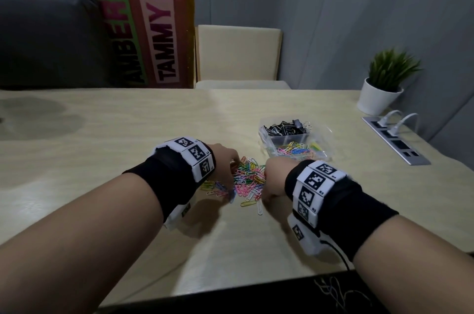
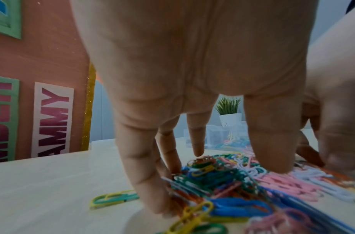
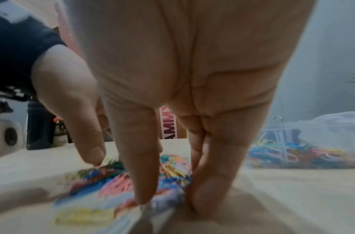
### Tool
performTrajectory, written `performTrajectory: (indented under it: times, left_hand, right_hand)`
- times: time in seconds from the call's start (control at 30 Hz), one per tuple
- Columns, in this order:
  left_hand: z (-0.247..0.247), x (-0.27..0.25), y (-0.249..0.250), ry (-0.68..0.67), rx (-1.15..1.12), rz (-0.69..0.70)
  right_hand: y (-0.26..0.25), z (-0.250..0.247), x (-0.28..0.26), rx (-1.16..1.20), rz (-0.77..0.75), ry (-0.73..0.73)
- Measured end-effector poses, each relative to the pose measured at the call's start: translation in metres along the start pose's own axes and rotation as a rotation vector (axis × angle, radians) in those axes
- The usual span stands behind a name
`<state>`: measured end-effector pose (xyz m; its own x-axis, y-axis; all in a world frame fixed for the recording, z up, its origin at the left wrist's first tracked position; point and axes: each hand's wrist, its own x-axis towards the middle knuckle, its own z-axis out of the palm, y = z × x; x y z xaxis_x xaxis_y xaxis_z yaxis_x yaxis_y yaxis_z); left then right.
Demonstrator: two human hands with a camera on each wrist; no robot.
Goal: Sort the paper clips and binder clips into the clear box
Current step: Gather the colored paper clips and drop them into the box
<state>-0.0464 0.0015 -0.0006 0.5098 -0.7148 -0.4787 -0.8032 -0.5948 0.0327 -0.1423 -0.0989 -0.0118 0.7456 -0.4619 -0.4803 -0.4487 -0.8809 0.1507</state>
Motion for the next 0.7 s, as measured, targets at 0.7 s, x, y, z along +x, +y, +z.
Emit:
performTrajectory:
  times: [0.7]
  left_hand:
    - [0.004,0.006,-0.009,-0.058,0.167,-0.079]
  right_hand:
    - [0.021,-0.031,0.02,0.085,0.085,0.322]
